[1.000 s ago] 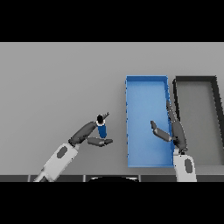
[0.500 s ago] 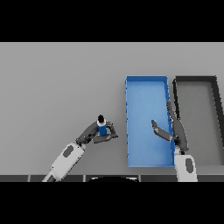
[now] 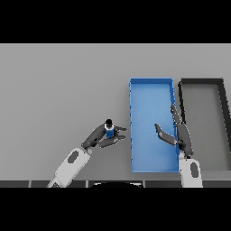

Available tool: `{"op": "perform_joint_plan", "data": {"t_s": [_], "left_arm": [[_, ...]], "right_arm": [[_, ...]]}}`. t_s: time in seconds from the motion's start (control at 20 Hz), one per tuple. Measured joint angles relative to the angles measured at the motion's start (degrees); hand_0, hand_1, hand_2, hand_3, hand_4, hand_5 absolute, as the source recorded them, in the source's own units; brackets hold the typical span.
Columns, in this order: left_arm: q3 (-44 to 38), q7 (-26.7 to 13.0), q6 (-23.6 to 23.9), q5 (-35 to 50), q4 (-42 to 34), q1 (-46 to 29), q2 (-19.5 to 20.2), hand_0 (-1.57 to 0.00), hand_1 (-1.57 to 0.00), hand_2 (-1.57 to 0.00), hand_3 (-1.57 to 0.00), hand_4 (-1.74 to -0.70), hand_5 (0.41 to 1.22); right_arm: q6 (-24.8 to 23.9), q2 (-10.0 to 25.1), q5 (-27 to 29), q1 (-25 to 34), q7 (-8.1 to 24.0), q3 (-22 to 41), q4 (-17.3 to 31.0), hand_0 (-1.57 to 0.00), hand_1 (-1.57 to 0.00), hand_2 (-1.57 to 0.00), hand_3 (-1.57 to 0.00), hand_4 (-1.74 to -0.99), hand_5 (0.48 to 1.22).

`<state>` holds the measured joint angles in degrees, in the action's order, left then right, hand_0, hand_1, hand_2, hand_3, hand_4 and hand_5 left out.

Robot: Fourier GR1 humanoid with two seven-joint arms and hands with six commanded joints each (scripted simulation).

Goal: Pick up the blue pipe and place it into the blue bin.

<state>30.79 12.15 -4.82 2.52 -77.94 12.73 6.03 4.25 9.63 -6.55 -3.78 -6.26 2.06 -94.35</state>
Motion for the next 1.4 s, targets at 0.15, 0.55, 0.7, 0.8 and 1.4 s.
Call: {"op": "perform_joint_plan", "data": {"t_s": [0.15,0.55,0.7,0.8,1.4], "left_arm": [[-0.3,-0.45,-0.16,0.06,-3.62,0.57,-0.7,-1.54,-1.54,-1.55,-1.55,-1.47,1.21],[0.02,-7.39,-3.54,0.23,-9.21,4.12,-2.35,-1.57,-1.57,-1.57,-1.57,-1.47,1.219],[-0.48,-8.49,-3.9,-0.34,-9.82,4.16,-2.61,-1.57,-1.57,-1.57,-1.57,-1.47,1.22],[-1.02,-8.54,-4.67,-0.26,-9.76,4.17,-2.56,-1.57,-1.57,-1.57,-1.57,-1.47,1.22],[-1.99,-9.05,-7.01,-2.85,-9.31,3.72,-5.08,-1.57,-1.57,-1.57,-1.57,-1.47,1.221]], "right_arm": [[-0.21,0.83,-0.57,0.2,0.72,-0.24,-0.29,0.0,0.0,0.0,0.0,-1.213,0.639],[-1.26,0.86,-2.51,-0.29,-0.56,0.21,-0.29,0.0,0.0,0.0,0.0,-1.155,0.642],[-1.98,0.95,-2.75,-1.61,-1.17,-0.16,-1.26,0.0,0.0,0.0,0.0,-1.141,0.643],[-5.7,-1.76,-5.66,-7.06,-2.15,1.08,-5.22,0.0,0.0,0.0,0.0,-1.138,0.643],[0.49,-3.89,3.79,-17.52,7.17,6.32,-25.91,0.0,-0.02,-0.12,0.0,-1.228,0.588]]}}
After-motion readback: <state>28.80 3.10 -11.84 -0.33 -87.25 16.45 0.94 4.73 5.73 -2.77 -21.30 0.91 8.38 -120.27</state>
